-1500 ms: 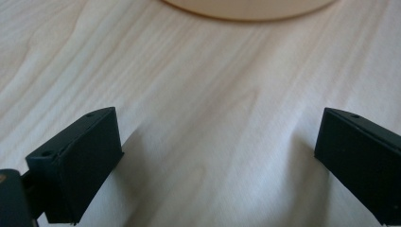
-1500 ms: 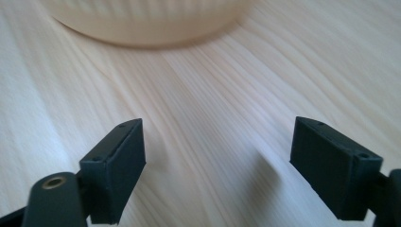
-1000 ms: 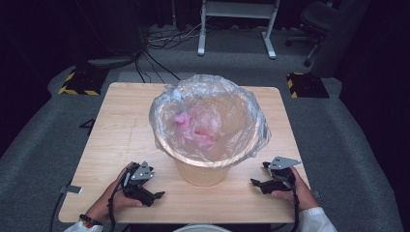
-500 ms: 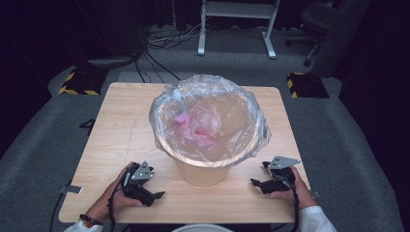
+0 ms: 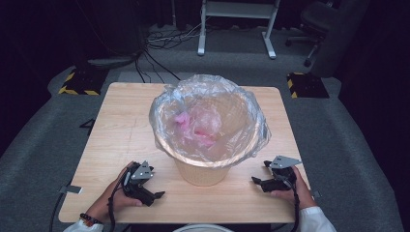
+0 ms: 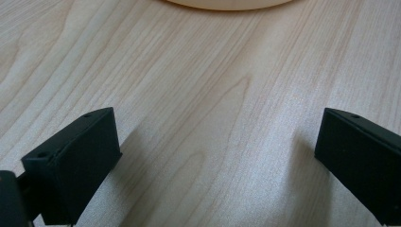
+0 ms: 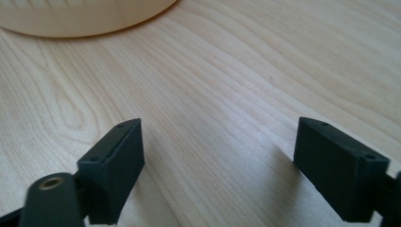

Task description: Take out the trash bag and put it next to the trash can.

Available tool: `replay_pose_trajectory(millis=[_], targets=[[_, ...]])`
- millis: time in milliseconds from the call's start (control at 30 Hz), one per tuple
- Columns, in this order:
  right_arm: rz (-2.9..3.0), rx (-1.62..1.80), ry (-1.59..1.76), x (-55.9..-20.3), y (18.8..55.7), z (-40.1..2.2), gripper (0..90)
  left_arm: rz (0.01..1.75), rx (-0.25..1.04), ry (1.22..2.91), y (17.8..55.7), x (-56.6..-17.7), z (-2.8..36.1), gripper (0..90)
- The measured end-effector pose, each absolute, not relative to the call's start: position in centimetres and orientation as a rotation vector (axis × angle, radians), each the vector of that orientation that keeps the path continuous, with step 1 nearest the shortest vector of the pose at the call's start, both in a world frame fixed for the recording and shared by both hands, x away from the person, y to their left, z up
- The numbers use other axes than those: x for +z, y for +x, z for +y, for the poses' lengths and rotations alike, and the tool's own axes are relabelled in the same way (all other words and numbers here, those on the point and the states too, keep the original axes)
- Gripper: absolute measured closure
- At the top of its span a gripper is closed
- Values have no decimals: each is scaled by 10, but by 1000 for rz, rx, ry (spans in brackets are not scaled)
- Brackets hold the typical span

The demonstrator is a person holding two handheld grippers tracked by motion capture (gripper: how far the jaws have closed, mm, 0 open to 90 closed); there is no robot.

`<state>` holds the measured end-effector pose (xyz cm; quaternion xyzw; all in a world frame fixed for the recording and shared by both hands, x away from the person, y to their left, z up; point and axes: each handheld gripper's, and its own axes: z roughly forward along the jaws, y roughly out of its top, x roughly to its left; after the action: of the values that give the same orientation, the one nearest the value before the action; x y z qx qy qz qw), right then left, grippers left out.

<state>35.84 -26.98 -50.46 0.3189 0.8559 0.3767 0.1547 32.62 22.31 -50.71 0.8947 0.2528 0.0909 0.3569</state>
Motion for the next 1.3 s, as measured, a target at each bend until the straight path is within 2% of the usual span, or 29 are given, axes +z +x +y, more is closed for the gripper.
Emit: replay_pose_trajectory(millis=[300, 667, 1033, 1133, 1167, 1200, 1300], targets=[[2251, 1135, 809, -485, 347, -265, 251, 653, 239, 2309, 331, -507, 223, 6], [1850, 1201, 601, -426, 325, -255, 330, 653, 250, 2310, 332, -507, 223, 9], [1615, 1230, 387, -392, 302, -231, 417, 660, 245, 2306, 334, -507, 223, 10], [1579, 1197, 345, -386, 297, -225, 477, 668, 247, 2305, 334, -507, 222, 10], [1565, 1191, 323, -384, 295, -223, 538, 668, 247, 2305, 334, -507, 222, 10], [1565, 1191, 323, -384, 295, -223, 538, 669, 249, 2304, 334, -507, 222, 10], [1537, 1184, 268, -378, 290, -221, 687, 673, 265, 2306, 335, -506, 222, 12]])
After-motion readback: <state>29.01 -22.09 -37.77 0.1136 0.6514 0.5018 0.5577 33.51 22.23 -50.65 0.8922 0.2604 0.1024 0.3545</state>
